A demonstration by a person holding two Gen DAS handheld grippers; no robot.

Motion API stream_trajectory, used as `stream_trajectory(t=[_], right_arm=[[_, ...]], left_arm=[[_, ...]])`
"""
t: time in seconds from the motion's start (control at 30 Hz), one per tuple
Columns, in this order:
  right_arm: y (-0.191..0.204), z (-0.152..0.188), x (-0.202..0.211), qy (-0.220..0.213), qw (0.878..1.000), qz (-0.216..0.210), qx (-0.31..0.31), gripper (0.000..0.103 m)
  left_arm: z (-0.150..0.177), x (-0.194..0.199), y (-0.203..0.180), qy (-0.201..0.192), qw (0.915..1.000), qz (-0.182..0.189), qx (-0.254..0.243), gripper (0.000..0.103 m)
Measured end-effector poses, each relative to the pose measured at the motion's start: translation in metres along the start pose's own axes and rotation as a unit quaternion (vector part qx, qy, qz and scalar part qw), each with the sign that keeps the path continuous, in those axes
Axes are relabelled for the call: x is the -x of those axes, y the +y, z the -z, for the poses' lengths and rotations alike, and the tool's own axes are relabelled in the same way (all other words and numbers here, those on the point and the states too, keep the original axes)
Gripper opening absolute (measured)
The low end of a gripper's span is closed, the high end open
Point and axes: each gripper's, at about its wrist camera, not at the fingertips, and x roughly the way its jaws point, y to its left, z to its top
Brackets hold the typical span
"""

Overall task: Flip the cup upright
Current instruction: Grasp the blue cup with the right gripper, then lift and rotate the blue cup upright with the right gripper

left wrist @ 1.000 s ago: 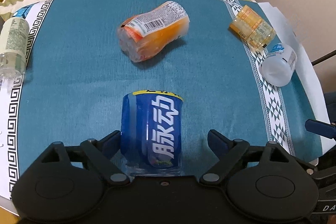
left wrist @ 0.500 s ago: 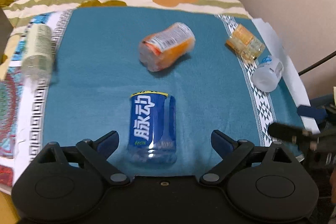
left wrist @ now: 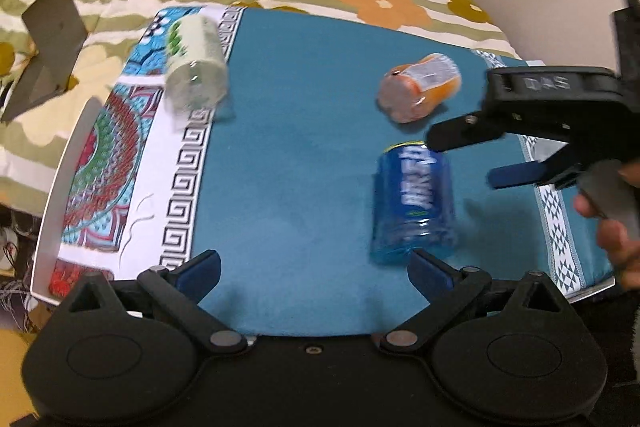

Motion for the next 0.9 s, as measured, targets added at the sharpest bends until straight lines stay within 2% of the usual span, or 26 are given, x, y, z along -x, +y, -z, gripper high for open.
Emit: stream_trajectory(t=[0.07, 0.17, 0.33, 0.67, 0.73, 0.8, 0.9], right_arm=[[-0.003, -0.005, -0.016, 0.02, 0.999, -0.008, -0.032, 0.103], [-0.005, -0.008, -0.032, 0.036, 0.998, -0.001, -0.055, 0.096], [-0.011, -0.007, -0.045, 0.043, 0.996, 0.011, -0.076, 0.076], [-0.013, -0.007, -0.047, 0.039, 0.995, 0.012, -0.089, 0.072], [-0.011, -0.005, -0.04, 0.026, 0.996, 0.006, -0.085, 0.072], [-0.005, -0.005, -0.027, -0.006, 0.997, -0.001, -0.072, 0.072], [0.008, 0.006, -0.001, -0.105, 0.994, 0.008, -0.024, 0.072]], left_arm=[[0.003, -0.002, 0.009, 0.003, 1.0, 0.002, 0.008, 0.101], [0.007, -0.004, 0.02, 0.009, 0.9997, 0.007, 0.02, 0.101], [0.009, -0.008, 0.033, 0.014, 0.9991, 0.016, 0.037, 0.101], [0.009, -0.008, 0.038, 0.019, 0.9987, 0.025, 0.041, 0.101], [0.007, -0.007, 0.04, 0.016, 0.9988, 0.024, 0.04, 0.101], [0.006, -0.004, 0.041, 0.013, 0.9989, 0.021, 0.039, 0.101], [0.005, 0.0, 0.042, 0.009, 0.999, 0.019, 0.039, 0.101]])
